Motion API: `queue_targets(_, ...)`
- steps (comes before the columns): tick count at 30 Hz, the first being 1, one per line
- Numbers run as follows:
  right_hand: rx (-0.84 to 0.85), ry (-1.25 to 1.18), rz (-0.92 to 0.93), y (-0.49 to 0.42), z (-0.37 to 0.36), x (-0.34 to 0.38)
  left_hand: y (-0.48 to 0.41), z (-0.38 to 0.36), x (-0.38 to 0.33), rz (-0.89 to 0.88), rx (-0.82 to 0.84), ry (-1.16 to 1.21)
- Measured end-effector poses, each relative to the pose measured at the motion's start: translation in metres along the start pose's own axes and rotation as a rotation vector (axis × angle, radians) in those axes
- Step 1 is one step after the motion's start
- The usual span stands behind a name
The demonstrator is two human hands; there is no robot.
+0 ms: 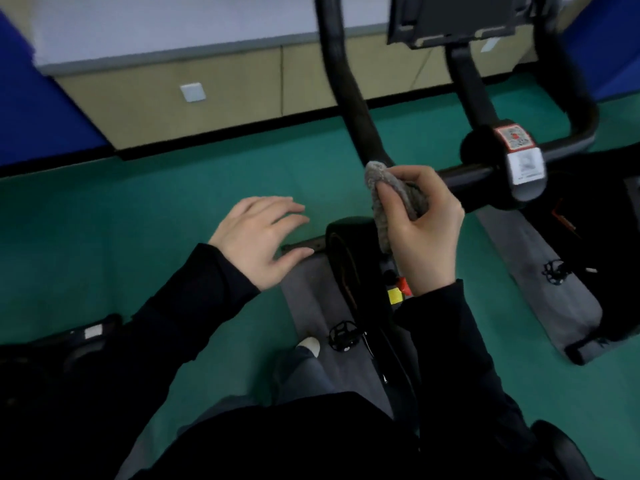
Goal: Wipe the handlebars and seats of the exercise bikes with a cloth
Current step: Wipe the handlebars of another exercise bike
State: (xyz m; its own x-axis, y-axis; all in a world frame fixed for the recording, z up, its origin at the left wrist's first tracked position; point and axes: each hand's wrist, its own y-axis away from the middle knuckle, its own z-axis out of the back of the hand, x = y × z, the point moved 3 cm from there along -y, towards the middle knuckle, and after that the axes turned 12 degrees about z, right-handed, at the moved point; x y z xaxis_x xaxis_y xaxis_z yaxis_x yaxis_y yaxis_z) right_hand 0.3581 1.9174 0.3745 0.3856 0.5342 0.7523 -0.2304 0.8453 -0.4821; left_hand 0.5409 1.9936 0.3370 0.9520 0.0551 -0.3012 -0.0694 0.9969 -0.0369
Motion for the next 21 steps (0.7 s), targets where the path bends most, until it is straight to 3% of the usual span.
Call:
queue_targets(11, 0.393, -0.196, 0.247, 0.066, -0.126, 0.123, 0.192, 0.018, 0.116, 0.604, 0.007, -0.025)
queue_targets(21, 0.737, -0.376, 0.390, 0.173, -0.215, 0.233, 0.376, 0.018, 0.164, 0.997, -0.082, -0.009)
